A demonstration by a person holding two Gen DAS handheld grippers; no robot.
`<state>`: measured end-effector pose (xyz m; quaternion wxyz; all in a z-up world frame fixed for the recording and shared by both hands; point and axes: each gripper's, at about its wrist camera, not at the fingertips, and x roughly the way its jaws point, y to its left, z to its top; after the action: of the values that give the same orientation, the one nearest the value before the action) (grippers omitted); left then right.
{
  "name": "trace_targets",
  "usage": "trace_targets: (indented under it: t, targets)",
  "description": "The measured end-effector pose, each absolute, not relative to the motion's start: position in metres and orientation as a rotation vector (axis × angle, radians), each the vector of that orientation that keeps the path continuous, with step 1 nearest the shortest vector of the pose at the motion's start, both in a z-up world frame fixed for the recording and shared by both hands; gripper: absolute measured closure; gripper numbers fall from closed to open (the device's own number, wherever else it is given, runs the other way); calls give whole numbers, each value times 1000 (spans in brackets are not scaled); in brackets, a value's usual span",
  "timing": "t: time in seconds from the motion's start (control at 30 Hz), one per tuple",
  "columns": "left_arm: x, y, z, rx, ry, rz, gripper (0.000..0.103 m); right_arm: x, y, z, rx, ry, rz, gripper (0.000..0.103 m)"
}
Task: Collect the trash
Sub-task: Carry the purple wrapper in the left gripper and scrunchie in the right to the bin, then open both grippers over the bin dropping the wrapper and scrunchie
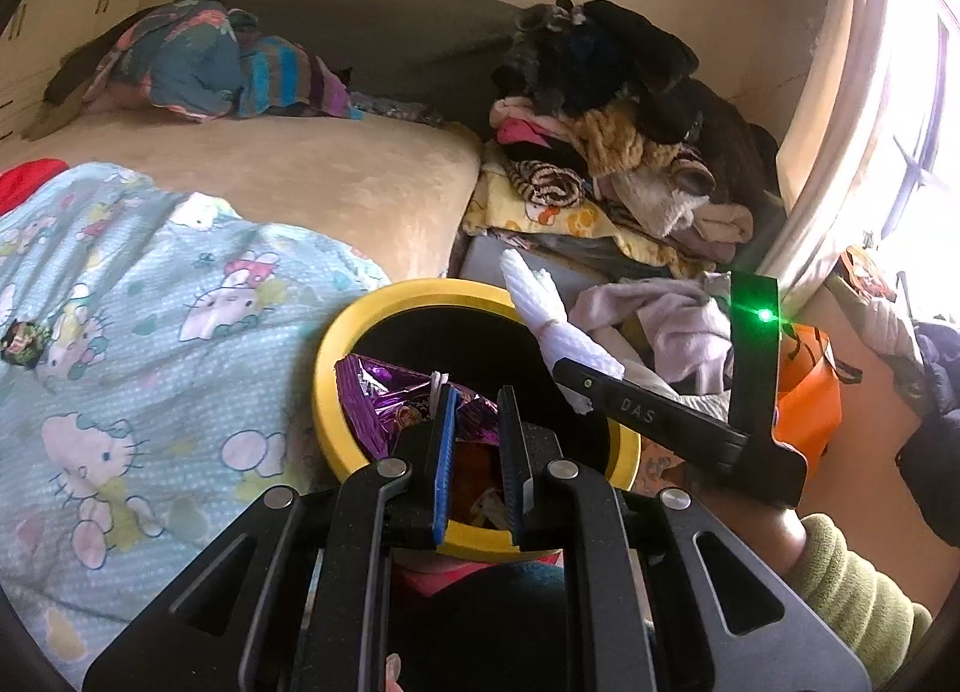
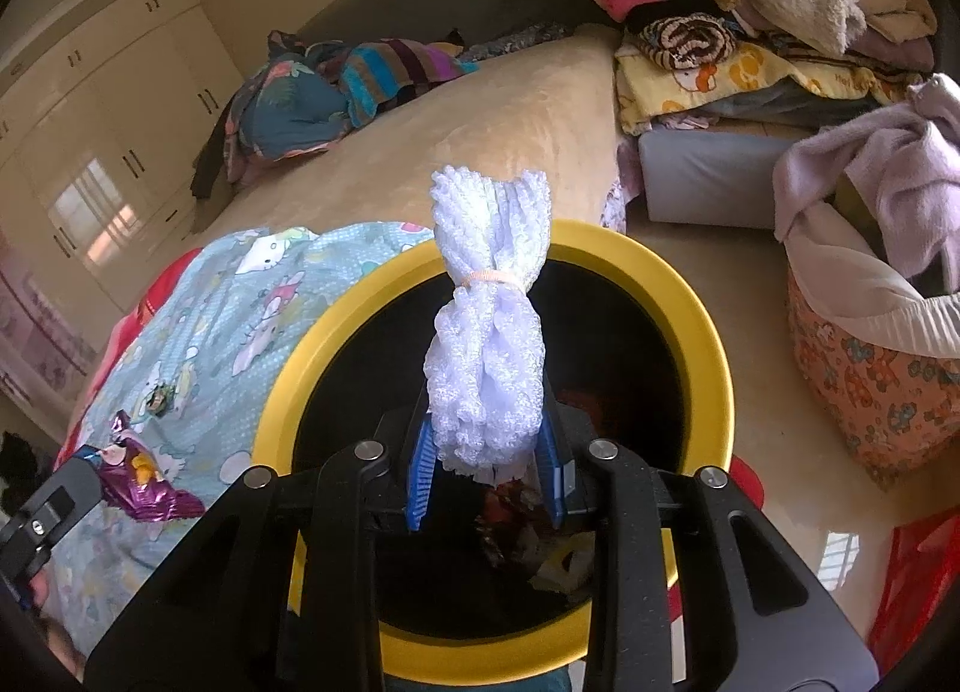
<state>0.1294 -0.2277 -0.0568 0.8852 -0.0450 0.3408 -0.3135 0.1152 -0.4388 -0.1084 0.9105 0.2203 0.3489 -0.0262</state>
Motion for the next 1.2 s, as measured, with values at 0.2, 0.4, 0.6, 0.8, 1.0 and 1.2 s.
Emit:
trace_targets:
  t: [0.2, 0.4, 0.6, 0.8, 1.0, 1.2]
  targets:
    - [138, -243, -60, -86, 717, -681, 90, 115, -448, -113, 466, 735, -53, 80]
    - [153, -256, -70, -98, 741, -704, 89, 115, -459, -120, 479, 756, -51, 80]
    - [173, -263, -83, -156, 787, -729, 88, 113, -463, -121, 493, 763, -46, 80]
    - [185, -261, -96, -193, 831, -711, 82, 115, -462, -122, 497, 771, -26, 77]
    - [179, -248, -88, -225, 793, -689, 31, 113, -463, -119, 524, 753, -22, 55]
    - [167, -238, -76, -189, 743, -627, 6, 111, -461, -113, 511, 737, -37, 48]
